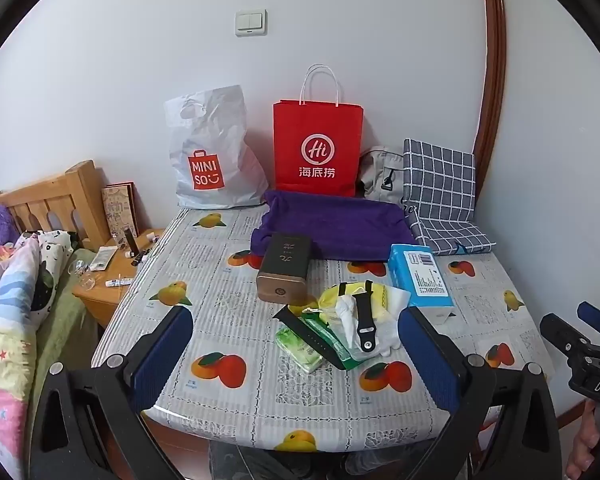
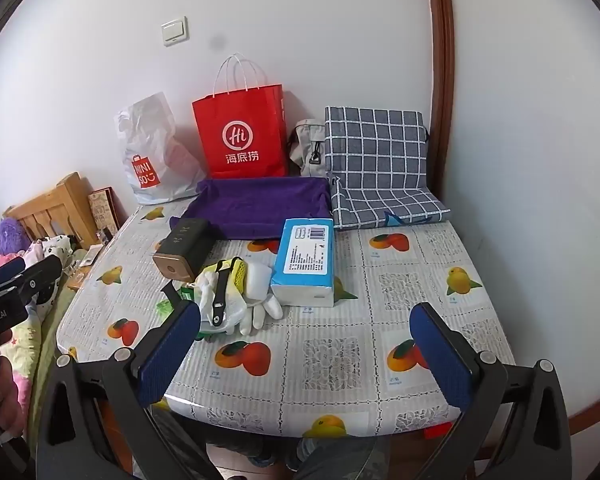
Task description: Organize soft objects
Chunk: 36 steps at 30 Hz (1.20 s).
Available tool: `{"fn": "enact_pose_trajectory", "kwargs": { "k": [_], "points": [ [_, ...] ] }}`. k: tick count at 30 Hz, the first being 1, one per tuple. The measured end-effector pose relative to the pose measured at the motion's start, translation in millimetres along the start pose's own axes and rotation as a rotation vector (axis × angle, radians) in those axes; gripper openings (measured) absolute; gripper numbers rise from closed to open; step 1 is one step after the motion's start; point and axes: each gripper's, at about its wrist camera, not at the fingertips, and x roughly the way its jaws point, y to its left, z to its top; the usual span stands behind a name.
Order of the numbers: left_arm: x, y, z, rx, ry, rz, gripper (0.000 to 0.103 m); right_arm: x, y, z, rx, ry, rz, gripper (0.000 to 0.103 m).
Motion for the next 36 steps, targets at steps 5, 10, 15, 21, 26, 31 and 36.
{"fn": "enact_pose_trajectory", "kwargs": {
  "k": [5,10,15,21,26,31,36],
  "points": [
    [2.5,-2.3,0.9,0.004,0.01,0.001,0.103,0.0,0.3,-3.2,-0.002,-0.004,-0.003,0.103],
    [1.6,-0.7,0.5,0.002,0.003,-0.009,0.103,-3.4,1.1,1.8,0.003,-0.005,-0.001,0.103],
    [-0.3,-4.4,3.5,-0.003,0.003,-0.006,0.103,-4.3,0.4,0.4,0.01,-0.01,0.008,0.103],
    [-2.5,-3.9,1.4,-0.005,-0.005,-0.009,0.103,-4.8,0.1,-0.4,0.011,-0.011,0.008,0.103],
    [-5.2,-3.8,4.6,-0.003,-0.002,-0.01,0.103,-4.8,2.1,-0.3,-0.002,-0.014,0.01,0.103],
    [-6.5,-0.3,3.5,-0.004,-0.005,-0.01,0.103,-6.5,1.6,-1.2,-0.008,-0.02,0.003,0.103],
    [-7.1,5.5,-0.1,-0.011,-0.008,-0.01,0.103,-8.6,1.1,-1.1,-0.009,-0.024,-0.001,0.103]
  ]
}}
